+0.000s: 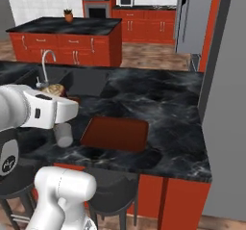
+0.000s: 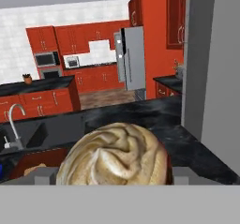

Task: Take the donut and cupcake from the fridge and place them on the empty tray on the dining counter.

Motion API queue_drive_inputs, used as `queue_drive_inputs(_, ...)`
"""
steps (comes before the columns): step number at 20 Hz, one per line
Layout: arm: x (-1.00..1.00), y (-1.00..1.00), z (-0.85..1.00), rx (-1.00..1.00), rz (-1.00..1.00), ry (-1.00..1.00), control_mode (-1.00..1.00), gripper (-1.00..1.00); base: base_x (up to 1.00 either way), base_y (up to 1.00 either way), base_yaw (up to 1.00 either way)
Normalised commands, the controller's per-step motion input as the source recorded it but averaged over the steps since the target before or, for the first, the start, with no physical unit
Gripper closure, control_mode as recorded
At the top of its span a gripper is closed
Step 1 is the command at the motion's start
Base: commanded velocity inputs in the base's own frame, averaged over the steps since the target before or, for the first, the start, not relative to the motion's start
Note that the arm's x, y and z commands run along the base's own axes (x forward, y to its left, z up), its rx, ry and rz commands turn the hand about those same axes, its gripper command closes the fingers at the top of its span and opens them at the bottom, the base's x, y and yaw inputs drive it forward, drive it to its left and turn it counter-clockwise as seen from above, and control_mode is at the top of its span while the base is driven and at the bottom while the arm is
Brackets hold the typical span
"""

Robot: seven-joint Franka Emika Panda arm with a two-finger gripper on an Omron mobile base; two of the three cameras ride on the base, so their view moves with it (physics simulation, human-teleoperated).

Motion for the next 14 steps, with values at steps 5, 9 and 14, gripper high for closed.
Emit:
queue_drive_inputs(5,0.0,0.0,0.0,0.0,0.0,0.0,1.0,1.0,0.75,0.0,-0.18)
queue_drive_inputs(9,0.93,0.0,-0.18,0.0,0.14,0.35,-1.0,1.0,0.0,0.0,0.0)
queue_drive_inputs(14,0.71,-0.01,-0.33,0.01,0.06,0.18,-1.0,1.0,0.0,0.0,0.0)
